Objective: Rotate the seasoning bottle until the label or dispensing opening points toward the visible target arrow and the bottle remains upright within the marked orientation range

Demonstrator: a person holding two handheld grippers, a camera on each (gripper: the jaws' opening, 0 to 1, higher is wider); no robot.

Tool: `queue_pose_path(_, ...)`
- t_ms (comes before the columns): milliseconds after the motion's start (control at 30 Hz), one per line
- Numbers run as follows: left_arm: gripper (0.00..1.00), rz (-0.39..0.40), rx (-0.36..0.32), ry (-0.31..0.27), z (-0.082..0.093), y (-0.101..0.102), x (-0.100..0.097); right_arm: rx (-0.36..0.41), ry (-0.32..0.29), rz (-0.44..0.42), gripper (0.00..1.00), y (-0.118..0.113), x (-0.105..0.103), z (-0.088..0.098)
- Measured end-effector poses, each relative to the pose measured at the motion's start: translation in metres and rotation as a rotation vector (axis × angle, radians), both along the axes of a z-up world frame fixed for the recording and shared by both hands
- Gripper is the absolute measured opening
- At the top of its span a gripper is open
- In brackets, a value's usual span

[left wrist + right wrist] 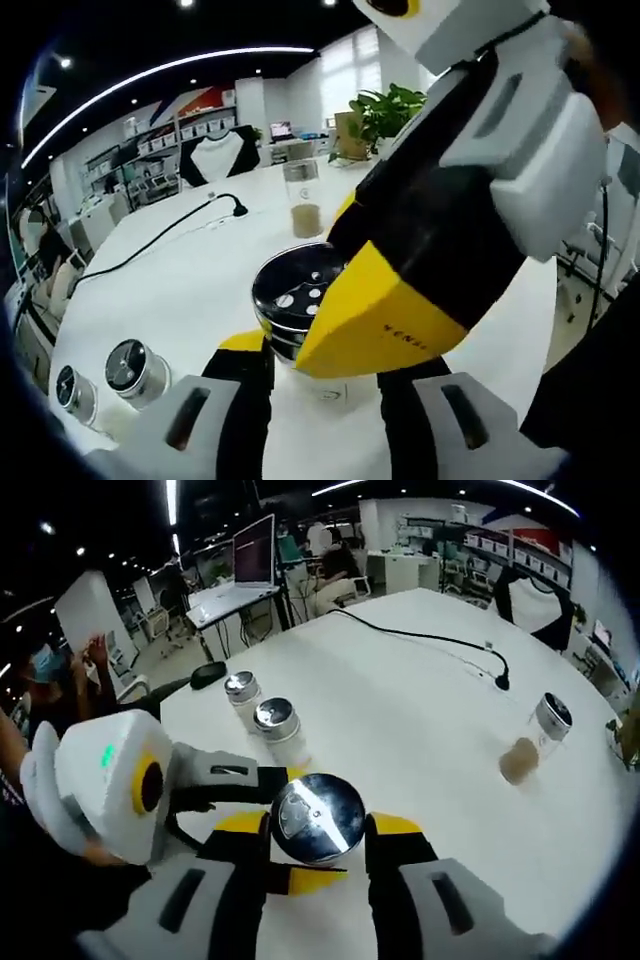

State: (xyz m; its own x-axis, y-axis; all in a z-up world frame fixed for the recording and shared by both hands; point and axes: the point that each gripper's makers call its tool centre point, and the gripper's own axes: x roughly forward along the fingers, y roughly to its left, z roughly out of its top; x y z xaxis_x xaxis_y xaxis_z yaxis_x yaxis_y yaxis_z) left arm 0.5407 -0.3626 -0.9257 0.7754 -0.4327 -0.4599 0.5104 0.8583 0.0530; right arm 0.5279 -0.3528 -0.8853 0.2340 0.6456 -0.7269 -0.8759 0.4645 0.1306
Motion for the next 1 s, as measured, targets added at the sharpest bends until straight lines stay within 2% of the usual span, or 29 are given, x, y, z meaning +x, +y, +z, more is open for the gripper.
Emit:
queue_pose_path(67,0.42,-0.035,0.006,-0.003,-0.001,0.002,-0.005,0.001,-0.011,0.050,0.35,0.001,-0.002,0.000)
queue_pose_path(133,0.41,-0.044,0.005,0.024,-0.002,0.005,-0.009,0.006,-0.028,0.088,0.35,0.003,-0.003,0.001)
queue_pose_path(300,0.43,-0.057,0.060,0.025,-0.004,0.015,-0.019,-0.001,-0.018,0.127,0.35,0.003,0.000,0.000)
queue_pose_path(333,0.44,-0.061,0.077,0.034,-0.006,0.017,-0.021,-0.004,-0.020,0.142,0.35,0.004,0.000,0.000)
queue_pose_path(400,0.44,-0.057,0.188,0.061,-0.014,0.030,-0.030,0.005,-0.021,0.215,0.35,0.008,-0.002,0.000)
queue_pose_path(433,0.44,-0.055,0.195,0.057,-0.014,0.031,-0.031,0.011,-0.017,0.218,0.35,0.008,-0.001,0.000)
queue_pose_path(533,0.45,-0.057,0.154,0.063,-0.011,0.032,-0.037,0.009,-0.021,0.276,0.35,0.011,-0.001,0.001)
queue_pose_path(667,0.47,-0.036,0.146,0.060,-0.010,0.042,-0.041,0.009,-0.023,0.341,0.35,0.014,-0.001,0.003)
queue_pose_path(800,0.47,0.001,0.099,0.068,-0.001,0.053,-0.047,0.001,-0.025,0.407,0.35,0.017,0.000,0.004)
queue_pose_path(933,0.48,0.015,0.104,0.067,0.005,0.062,-0.051,-0.004,-0.036,0.457,0.35,0.021,0.004,0.003)
queue_pose_path(1000,0.48,0.013,0.132,0.092,0.002,0.067,-0.056,-0.005,-0.035,0.470,0.35,0.024,0.005,0.003)
